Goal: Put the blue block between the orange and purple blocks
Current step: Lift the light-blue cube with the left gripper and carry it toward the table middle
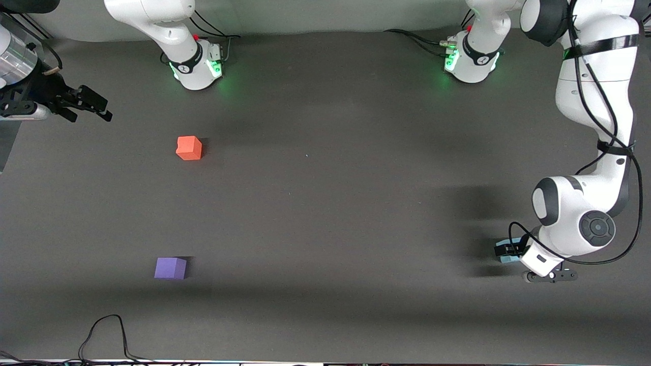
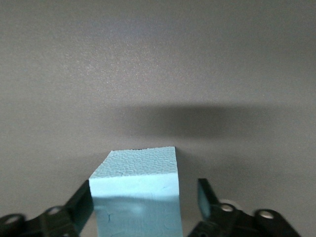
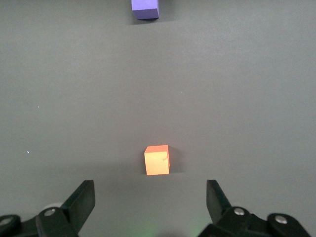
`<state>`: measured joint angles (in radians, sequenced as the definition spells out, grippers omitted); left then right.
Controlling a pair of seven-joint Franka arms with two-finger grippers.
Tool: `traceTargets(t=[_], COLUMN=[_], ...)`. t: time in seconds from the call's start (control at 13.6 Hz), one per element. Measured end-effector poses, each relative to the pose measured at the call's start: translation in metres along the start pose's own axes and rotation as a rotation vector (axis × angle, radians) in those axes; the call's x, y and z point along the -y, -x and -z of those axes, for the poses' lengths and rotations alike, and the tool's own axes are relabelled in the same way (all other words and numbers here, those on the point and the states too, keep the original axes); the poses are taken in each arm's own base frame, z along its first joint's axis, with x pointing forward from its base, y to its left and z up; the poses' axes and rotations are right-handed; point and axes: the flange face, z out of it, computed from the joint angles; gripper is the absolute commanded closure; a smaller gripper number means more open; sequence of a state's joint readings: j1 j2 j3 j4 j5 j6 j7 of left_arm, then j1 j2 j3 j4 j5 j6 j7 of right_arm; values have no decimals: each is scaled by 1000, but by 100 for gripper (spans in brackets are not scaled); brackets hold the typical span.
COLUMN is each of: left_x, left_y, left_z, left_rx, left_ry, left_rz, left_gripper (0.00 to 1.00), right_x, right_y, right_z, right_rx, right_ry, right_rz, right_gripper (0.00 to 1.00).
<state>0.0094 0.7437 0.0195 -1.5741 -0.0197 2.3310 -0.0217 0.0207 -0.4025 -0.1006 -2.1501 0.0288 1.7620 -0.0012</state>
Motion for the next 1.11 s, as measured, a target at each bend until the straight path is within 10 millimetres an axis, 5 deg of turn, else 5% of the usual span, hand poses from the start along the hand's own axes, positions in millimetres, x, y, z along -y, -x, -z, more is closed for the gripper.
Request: traceTargets(t=[0.44, 0.59, 0.74, 0.96, 1.11], left_x=[0, 0, -1, -3, -24], left_y=[-1, -5, -12, -9, 3], left_z=[3, 19, 69, 170, 214], left_rx=[-4, 17, 63, 84, 95], left_ry=[2, 2, 2, 5, 17], left_rz=[32, 32, 31, 25, 0], left_gripper=[47, 47, 47, 47, 47], right_x=[0, 0, 0, 6, 12], right_y=[1, 1, 1, 1, 1], right_z=[-5, -5, -5, -5, -5], right_rx=[8, 9, 9, 7, 5], right_ry=[0, 0, 0, 1, 2], right_rz=[0, 0, 1, 30, 45], right_gripper=[0, 0, 0, 0, 0])
